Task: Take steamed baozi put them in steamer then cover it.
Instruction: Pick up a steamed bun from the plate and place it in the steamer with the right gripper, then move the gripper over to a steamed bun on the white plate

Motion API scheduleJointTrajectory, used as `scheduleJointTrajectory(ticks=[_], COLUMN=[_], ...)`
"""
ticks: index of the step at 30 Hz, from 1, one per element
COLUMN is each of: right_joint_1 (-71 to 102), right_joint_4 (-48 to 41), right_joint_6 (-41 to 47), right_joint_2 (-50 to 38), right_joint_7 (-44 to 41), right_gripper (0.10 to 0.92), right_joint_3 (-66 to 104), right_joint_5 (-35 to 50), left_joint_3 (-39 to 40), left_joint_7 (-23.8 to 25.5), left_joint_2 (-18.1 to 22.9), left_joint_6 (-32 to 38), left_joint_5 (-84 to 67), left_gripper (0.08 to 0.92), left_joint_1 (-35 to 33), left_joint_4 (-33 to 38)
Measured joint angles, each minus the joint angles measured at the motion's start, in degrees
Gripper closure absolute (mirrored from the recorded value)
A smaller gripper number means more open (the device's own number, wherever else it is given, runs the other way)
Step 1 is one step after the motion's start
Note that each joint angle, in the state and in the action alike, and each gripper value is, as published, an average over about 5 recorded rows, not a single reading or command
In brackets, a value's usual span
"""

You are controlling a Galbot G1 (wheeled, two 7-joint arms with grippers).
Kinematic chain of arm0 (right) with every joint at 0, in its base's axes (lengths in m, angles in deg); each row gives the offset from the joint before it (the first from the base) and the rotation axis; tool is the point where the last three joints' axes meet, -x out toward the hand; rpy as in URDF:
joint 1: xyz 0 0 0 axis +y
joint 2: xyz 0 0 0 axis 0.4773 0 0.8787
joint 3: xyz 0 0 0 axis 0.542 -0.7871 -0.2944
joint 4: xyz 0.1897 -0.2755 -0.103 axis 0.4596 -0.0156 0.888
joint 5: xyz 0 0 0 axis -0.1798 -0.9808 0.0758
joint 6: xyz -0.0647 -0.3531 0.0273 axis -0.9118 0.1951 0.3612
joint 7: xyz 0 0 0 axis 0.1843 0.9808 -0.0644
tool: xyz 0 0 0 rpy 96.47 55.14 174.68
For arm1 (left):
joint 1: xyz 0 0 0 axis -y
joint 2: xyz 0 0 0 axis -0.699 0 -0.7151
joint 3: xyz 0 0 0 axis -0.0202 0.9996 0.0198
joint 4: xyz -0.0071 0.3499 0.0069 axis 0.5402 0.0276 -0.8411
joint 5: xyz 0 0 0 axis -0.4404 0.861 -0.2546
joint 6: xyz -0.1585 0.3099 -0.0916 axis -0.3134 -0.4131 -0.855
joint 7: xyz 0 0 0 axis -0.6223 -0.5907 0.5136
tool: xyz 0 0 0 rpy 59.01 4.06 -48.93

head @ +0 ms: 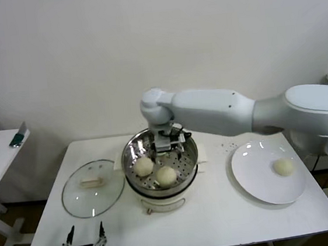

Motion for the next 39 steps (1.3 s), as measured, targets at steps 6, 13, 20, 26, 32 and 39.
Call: scheduleJointTrajectory(ticks=[6,13,20,26,32,39], right_joint_1=[-4.4,-6.5,-3.1,5.2,14.3,22.9], right_joint_4=[1.1,1.8,0.6,-2.2,-6.8,-12.4], right_joint_6=[8.9,21.6,29.0,31.0,30.1,28.4], right_joint_2=[-8.5,-19.8,-29.7,-35.4,-37.8,-38.4], right_joint_7=[7.1,10.1,9.8,9.0,8.3,8.1], right_gripper=[0.203,0.203,0.203,0.203,0.203,0.203], right_joint_3=[-4.4,-7.3,-6.0,0.1,7.6,15.5], right_joint_5=[6.5,14.2,16.1,12.7,6.6,0.1], left_joint_3=[-0.5,-0.8,-0.9,-1.2,-1.2,-1.1], left_joint_7=[0.1,0.1,0.1,0.1,0.0,0.2], left_joint_2=[-0.5,-0.9,-0.9,-0.5,-0.2,0.1], left_joint_6=[0.0,0.0,-0.3,-0.6,-0.6,-0.6], left_joint_5=[-0.3,-0.3,0.2,0.7,1.4,2.1], left_gripper=[0.177,0.177,0.177,0.177,0.177,0.177], left_joint_1=[-0.3,-0.5,-0.2,-0.5,-0.8,-1.0], left_joint_4=[0.6,1.2,1.3,1.3,1.1,0.9])
